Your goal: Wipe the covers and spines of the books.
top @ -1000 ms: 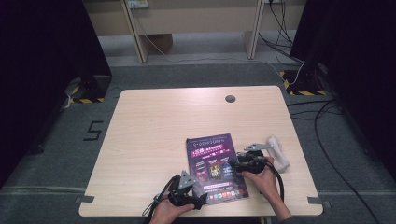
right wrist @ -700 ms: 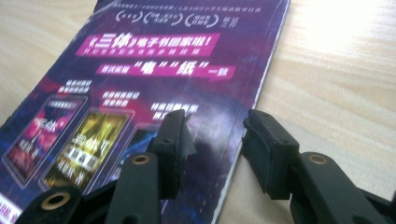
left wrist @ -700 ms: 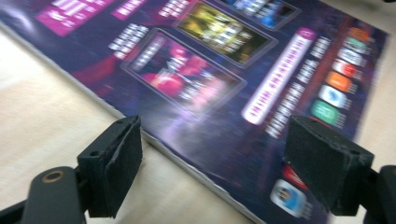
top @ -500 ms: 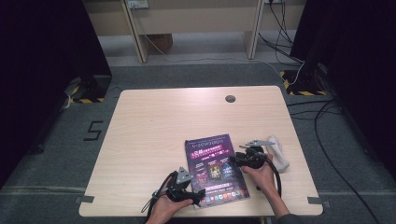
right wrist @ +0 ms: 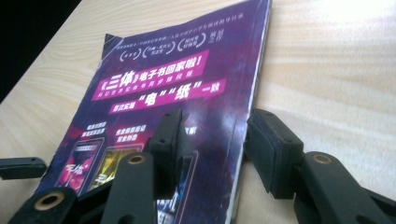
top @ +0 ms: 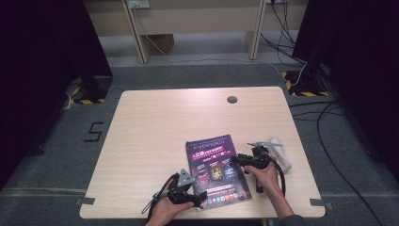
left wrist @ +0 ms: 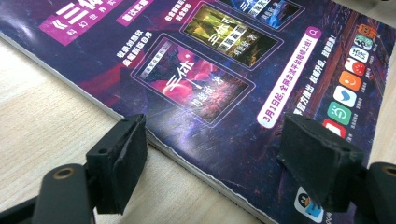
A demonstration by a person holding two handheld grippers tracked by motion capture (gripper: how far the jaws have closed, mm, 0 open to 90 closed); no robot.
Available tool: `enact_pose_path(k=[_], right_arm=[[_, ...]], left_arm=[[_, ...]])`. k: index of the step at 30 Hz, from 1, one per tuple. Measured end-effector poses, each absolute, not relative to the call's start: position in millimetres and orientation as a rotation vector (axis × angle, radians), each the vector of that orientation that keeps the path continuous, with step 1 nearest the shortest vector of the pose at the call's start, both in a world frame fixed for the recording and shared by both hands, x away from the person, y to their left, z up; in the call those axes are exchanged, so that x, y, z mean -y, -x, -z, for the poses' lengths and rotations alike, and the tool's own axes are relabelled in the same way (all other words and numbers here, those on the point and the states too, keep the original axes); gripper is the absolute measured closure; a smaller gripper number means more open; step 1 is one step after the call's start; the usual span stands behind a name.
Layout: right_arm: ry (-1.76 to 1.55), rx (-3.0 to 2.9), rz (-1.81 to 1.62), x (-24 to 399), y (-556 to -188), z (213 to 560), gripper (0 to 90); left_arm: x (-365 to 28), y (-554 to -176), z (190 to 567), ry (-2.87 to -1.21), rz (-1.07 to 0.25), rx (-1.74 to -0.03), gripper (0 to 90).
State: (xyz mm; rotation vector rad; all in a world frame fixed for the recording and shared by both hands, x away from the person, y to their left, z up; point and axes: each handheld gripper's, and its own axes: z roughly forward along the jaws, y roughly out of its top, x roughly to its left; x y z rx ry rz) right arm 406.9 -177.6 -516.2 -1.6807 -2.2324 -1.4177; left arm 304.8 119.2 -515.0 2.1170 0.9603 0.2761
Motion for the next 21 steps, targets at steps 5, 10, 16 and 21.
enact_pose_path(k=[5, 10, 16, 21], right_arm=[[1.653, 2.232, 1.402, 181.2, -405.0, 515.9, 56.4], [1.643, 2.225, 1.389, 184.6, -404.6, 515.0, 59.0], [1.64, 2.217, 1.384, 186.2, -404.2, 515.0, 60.3], [1.639, 2.208, 1.373, 188.0, -403.6, 513.6, 60.6]], left_arm=[[-119.4, -304.7, 515.1, -2.118, -0.278, -0.958, 22.7], [-120.0, -305.1, 515.1, -2.123, -0.274, -0.95, 22.8], [-120.1, -305.3, 514.9, -2.125, -0.273, -0.948, 22.9], [-120.1, -305.4, 514.8, -2.126, -0.271, -0.947, 22.9]])
